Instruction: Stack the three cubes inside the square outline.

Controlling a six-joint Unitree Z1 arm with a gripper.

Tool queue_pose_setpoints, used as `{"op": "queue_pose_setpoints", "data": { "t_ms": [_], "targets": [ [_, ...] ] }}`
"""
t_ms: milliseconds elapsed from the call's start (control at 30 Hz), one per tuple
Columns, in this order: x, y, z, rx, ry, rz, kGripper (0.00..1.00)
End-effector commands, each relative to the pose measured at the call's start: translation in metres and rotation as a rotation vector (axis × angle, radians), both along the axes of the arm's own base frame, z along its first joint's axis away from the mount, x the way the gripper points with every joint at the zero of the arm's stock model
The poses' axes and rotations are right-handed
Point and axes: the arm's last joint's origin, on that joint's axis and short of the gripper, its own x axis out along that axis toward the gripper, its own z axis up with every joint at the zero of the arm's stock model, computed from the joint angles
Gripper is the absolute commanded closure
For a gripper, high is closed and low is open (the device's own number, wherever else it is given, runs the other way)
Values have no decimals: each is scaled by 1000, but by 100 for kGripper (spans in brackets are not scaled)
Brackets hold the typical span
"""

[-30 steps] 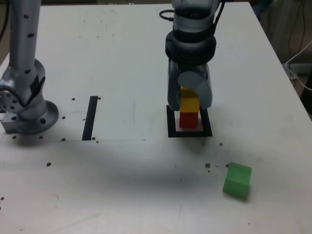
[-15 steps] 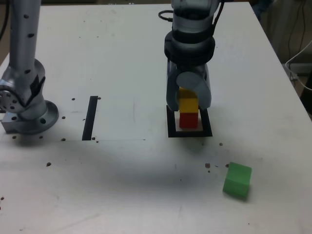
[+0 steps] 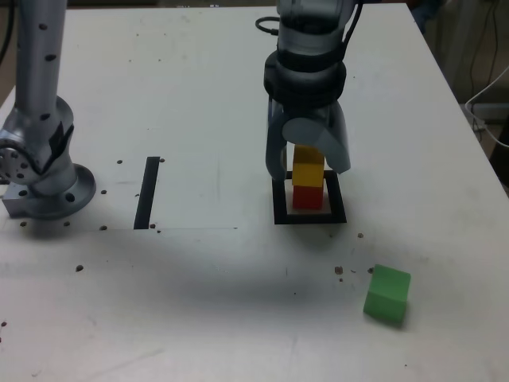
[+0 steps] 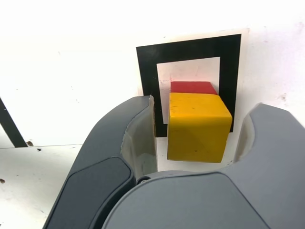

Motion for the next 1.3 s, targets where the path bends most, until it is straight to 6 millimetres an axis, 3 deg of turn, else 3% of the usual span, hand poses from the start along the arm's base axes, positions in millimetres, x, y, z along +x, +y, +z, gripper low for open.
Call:
{"op": "queue_pose_setpoints", "data": {
  "t_ms": [0,367,767,1067,1267],
  "targets": [
    [-3,1,5,2,-7,1,1],
    [-33,-10,45,23,-63,15,1],
    [-40,-77,64,21,-112,-21,1],
    [-15,-128,44,0,-79,-75,1],
    [8,-147,22,-22,-69,-72,1]
  ]
}}
